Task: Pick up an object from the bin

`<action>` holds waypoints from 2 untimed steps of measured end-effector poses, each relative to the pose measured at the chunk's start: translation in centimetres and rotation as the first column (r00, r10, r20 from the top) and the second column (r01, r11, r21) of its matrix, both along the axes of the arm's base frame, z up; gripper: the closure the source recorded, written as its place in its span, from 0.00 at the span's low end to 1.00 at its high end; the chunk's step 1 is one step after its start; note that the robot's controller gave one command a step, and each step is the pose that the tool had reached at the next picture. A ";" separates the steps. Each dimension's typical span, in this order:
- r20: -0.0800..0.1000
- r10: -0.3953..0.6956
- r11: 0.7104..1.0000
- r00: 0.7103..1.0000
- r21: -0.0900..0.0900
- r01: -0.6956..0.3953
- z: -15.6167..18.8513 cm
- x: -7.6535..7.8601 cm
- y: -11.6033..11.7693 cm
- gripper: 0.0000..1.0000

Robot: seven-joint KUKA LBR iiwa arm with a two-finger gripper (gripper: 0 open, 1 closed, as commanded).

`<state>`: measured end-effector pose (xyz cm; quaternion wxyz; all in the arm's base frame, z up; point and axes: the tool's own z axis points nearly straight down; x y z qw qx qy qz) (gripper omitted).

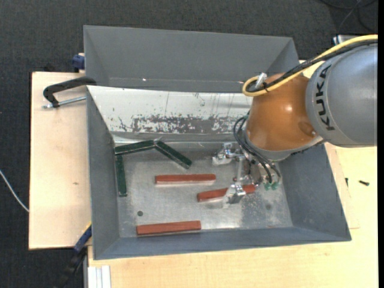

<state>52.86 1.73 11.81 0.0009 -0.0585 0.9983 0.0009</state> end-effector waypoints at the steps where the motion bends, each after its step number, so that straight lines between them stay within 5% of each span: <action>1: 0.004 0.015 1.000 1.000 -0.001 -0.015 -1.1 1.0 0.5 0.00; 2: -0.007 -0.133 0.991 0.991 0.000 0.133 -4.2 -0.7 -1.0 1.00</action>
Offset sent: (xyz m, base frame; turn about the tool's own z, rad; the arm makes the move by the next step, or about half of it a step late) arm -0.0086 -0.0127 -0.0481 0.1360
